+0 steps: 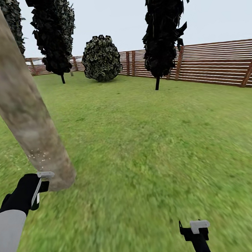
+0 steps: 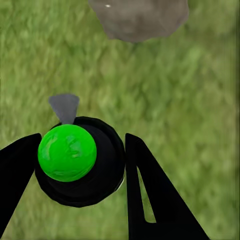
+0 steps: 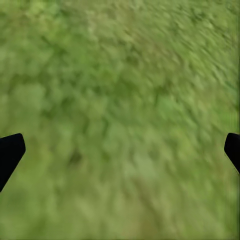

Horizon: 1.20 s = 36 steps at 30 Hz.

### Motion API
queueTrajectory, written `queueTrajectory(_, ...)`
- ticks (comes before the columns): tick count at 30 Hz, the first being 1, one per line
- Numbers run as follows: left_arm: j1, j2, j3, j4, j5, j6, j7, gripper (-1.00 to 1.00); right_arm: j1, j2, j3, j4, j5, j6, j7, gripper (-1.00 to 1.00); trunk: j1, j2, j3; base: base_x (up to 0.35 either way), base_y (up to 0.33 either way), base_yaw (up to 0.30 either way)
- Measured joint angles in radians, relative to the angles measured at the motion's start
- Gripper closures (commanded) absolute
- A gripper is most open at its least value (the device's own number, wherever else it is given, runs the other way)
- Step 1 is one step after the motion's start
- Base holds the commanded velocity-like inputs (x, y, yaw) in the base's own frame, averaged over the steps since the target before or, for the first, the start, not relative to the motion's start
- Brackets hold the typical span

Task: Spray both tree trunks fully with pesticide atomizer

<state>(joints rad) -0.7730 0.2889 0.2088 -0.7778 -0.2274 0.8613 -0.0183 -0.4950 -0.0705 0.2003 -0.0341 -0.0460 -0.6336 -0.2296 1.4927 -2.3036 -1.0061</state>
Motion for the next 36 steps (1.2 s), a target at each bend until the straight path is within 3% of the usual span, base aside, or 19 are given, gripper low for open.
queueTrajectory(4,0.000,-0.001,-0.002,-0.002,-0.001,-0.003,0.006,1.00,0.000,0.000,0.000,0.000,0.000,0.000,0.000,-1.00,0.000,0.000,0.000,0.014,-0.014,0.036)
queueTrajectory(7,0.001,-0.008,0.001,0.003,0.001,-0.061,0.021,1.00,0.000,0.000,0.001,0.000,-0.001,0.000,0.000,-1.00,0.000,0.000,0.000,0.001,-0.001,0.222)
queueTrajectory(8,0.001,-0.012,0.003,0.008,0.001,-0.087,0.053,1.00,0.000,0.000,0.001,0.000,0.000,0.000,0.000,-1.00,0.000,0.000,0.000,0.000,0.000,0.268)
queueTrajectory(10,0.001,-0.015,0.025,0.012,0.035,-0.102,0.096,1.00,0.000,0.000,0.001,0.000,0.000,0.000,0.000,-1.00,0.000,0.000,0.000,0.000,0.000,0.274)
queueTrajectory(11,0.002,-0.018,0.038,0.013,0.072,-0.106,0.111,1.00,0.000,0.000,0.001,0.000,0.000,0.000,0.000,-1.00,0.000,0.000,0.000,0.000,0.000,0.277)
queueTrajectory(12,0.002,-0.029,0.045,0.014,0.102,-0.110,0.123,1.00,0.000,0.000,0.001,0.000,0.000,0.000,0.000,-1.00,0.000,0.000,0.000,0.000,0.000,0.277)
queueTrajectory(14,0.002,-0.057,0.050,0.015,0.117,-0.112,0.137,1.00,0.000,0.000,0.001,0.000,0.000,0.000,0.000,-1.00,0.000,0.000,0.000,0.000,0.000,0.278)
queueTrajectory(18,0.024,-0.102,0.048,0.014,0.122,-0.115,0.152,1.00,0.000,0.001,0.001,0.000,0.000,-0.001,0.001,-1.00,0.000,0.000,0.000,0.070,-0.109,0.174)
queueTrajectory(20,0.034,-0.113,0.046,0.014,0.120,-0.115,0.151,1.00,0.000,0.001,0.001,-0.001,0.000,-0.002,0.001,-1.00,0.000,0.000,0.000,0.153,-0.220,0.026)
queueTrajectory(22,0.036,-0.116,0.042,0.014,0.118,-0.114,0.151,1.00,0.000,0.001,0.001,-0.001,0.000,-0.002,0.001,-1.00,0.000,0.000,0.000,0.164,-0.231,0.008)
queueTrajectory(26,0.037,-0.117,-0.007,0.013,0.119,-0.107,0.150,1.00,0.000,0.001,0.001,-0.001,0.000,-0.002,0.001,-1.00,0.000,0.000,0.000,0.169,-0.235,0.001)
queueTrajectory(36,0.041,-0.103,-0.008,0.013,0.116,-0.103,0.151,1.00,0.000,0.002,0.001,-0.001,0.000,-0.002,0.000,-1.00,0.000,0.000,0.000,0.186,-0.236,0.191)
